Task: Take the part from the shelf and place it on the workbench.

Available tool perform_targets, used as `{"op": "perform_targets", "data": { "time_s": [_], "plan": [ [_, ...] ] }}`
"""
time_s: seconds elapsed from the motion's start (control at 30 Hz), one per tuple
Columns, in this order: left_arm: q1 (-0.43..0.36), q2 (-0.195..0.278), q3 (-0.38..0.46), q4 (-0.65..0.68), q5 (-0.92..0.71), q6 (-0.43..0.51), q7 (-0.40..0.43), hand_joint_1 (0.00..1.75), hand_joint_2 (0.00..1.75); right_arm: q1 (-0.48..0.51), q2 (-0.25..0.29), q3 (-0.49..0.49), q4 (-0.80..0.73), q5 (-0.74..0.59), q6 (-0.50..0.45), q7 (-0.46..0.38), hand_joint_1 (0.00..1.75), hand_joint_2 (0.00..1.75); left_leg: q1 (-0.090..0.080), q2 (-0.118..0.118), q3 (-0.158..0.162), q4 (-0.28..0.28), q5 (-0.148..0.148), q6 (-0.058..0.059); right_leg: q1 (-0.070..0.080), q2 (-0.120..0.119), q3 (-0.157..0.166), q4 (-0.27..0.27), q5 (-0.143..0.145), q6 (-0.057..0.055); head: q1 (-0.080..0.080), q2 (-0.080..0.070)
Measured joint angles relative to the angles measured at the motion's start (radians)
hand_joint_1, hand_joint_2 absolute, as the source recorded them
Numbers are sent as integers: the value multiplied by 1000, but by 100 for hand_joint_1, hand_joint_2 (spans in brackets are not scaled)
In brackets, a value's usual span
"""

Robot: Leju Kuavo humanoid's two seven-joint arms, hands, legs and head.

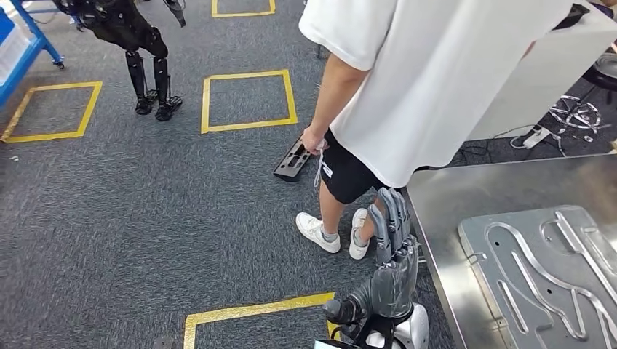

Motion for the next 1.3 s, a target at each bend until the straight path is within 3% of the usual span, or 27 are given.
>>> {"op": "perform_targets", "data": {
  "time_s": [0.03, 0.07, 0.1, 0.17, 0.23, 0.3, 0.37, 0.43, 0.5, 0.57, 0.6, 0.63, 0.7, 0.77, 0.8, 0.87, 0.9, 0.97, 1.03, 1.1, 1.13, 1.2, 1.27, 1.3],
  "plan": [
    [-5, 0, -3, 0, -4, -3, 2, 0, 0, 0, 0, -1, 0, 1, 0, 0, 0, 0, -1, -12, -1, 0, 1, 1, 0, 8, -34, 60, -19, 0, 0, 0],
    [-9, 0, -7, 0, -8, -5, 4, 0, 0, 0, 0, -1, 0, 3, 0, 0, 0, 0, -2, -25, -1, 1, 1, 1, 0, 11, -55, 93, -18, -1, 0, 0],
    [-12, 0, -10, 0, -10, -7, 7, 0, 0, -1, 0, -1, 0, 5, 0, 0, 0, 0, -2, -38, 0, 2, 1, 1, 0, 13, -60, 89, 2, -3, 0, 0],
    [-17, 0, -15, 0, -12, -9, 9, 0, 0, -3, 0, -1, 0, 9, 0, 0, 0, 0, -2, -65, 0, 6, 0, 0, 0, 30, -20, -20, 83, -10, 0, 0],
    [-23, -2, -17, 0, -12, -12, 10, 0, 0, -7, 1, -1, 0, 13, 0, 0, 0, 0, -2, -88, -4, 11, -1, -6, -1, 74, 25, -136, 134, -18, 0, 0],
    [-27, -4, -19, 0, -11, -17, 12, 0, 0, -11, 2, -1, 0, 16, 0, 0, 0, 0, 2, -107, -12, 12, 2, -18, 1, 95, 37, -172, 138, -20, 0, 0],
    [-27, -4, -19, 0, -9, -20, 16, 0, 0, -15, 5, 1, 0, 20, 0, 0, 0, 0, 6, -116, -17, 11, 5, -31, 3, 75, 41, -183, 144, -24, 0, 0],
    [-26, -4, -19, 0, -6, -21, 22, 0, 0, -18, 7, 4, 0, 26, 0, 0, 0, 0, 3, -74, -33, 44, -16, -39, -1, 50, 50, -196, 150, -35, 0, 0],
    [-27, -4, -19, 0, -5, -23, 27, 0, 0, -18, 7, 5, 0, 31, 0, 0, 0, 0, 2, -19, -85, 152, -75, -45, 1, 20, 54, -202, 150, -44, 0, 0],
    [-25, -4, -19, 0, -5, -23, 33, 0, 0, -18, 7, 5, 0, 33, 0, 0, 0, 0, 6, -2, -140, 269, -123, -52, 5, -11, 54, -201, 148, -46, 0, 0],
    [-22, -4, -19, 0, -5, -23, 37, 0, 0, -18, 7, 5, 0, 35, 0, 0, 0, 0, 7, 0, -149, 291, -125, -54, 6, -25, 54, -201, 146, -46, 0, 0],
    [-17, -4, -19, 0, -4, -22, 41, 0, 0, -18, 7, 5, 0, 36, 0, 0, 0, 0, 7, 3, -137, 273, -109, -56, 6, -37, 55, -200, 144, -46, 0, 0],
    [-7, -2, -19, 0, -4, -20, 49, 0, 0, -19, 7, 6, 0, 38, 0, 0, 0, 0, 7, 27, -64, 143, -51, -54, 7, -60, 59, -196, 138, -40, 0, 0],
    [-2, 0, -19, 0, -4, -17, 57, 0, 0, -20, 7, 9, 0, 39, 0, 0, 0, 0, -1, 57, -4, 33, -17, -43, 11, -79, 62, -192, 131, -32, 0, 0],
    [0, 1, -18, 0, -4, -17, 61, 0, 0, -21, 7, 10, 0, 40, 0, 0, 0, 0, -5, 63, 3, 15, -17, -37, 14, -86, 62, -191, 129, -28, 0, 0],
    [5, 3, -18, 0, -5, -17, 65, 0, 0, -23, 7, 13, 0, 42, 0, 0, 0, 0, -8, 45, 1, 13, -15, -22, 16, -101, 65, -191, 126, -19, 0, 0],
    [9, 4, -18, 0, -5, -17, 67, 0, 0, -25, 7, 15, -1, 42, 0, 0, 0, 0, -6, 36, 2, 10, -14, -17, 14, -97, 66, -187, 121, -14, 0, 0],
    [9, 6, -18, 0, -8, -17, 68, 0, 0, -26, 6, 17, -3, 43, 0, 0, 0, 0, -2, 18, 4, 3, -8, -4, 9, -54, 47, -136, 83, -5, 0, 0],
    [3, 6, -17, 0, -11, -18, 68, 0, 0, -26, 5, 17, -5, 44, 0, 0, 0, 0, -2, -1, 3, 1, -6, 4, 5, -2, -10, -16, 19, -1, 0, 0],
    [-1, 6, -17, 0, -12, -20, 69, 0, 0, -25, 4, 18, -5, 47, 0, 0, 0, 0, -4, -25, 2, 3, -5, 6, 5, 11, -66, 90, -13, 0, 0, 0],
    [-2, 6, -17, 0, -13, -21, 70, 0, 0, -25, 4, 19, -5, 49, 0, 0, 0, 0, -5, -38, 2, 4, -5, 6, 5, 13, -74, 97, 0, -1, 0, 0],
    [-3, 6, -17, 0, -15, -21, 71, 0, 0, -26, 4, 21, -6, 51, 0, 0, 0, 0, -5, -66, 3, 8, -7, 4, 5, 25, -39, 8, 72, -8, 0, 0],
    [-7, 4, -17, 0, -16, -21, 72, 0, 0, -25, 3, 22, -6, 52, 0, 0, 0, 0, -3, -91, 1, 12, -7, -1, 3, 77, 14, -119, 130, -18, 0, 0],
    [-8, 2, -17, 0, -18, -21, 72, 0, 0, -25, 3, 23, -7, 52, 0, 0, 0, 0, -1, -101, -3, 13, -6, -5, 3, 100, 29, -155, 141, -21, 0, 0]
  ]
}}
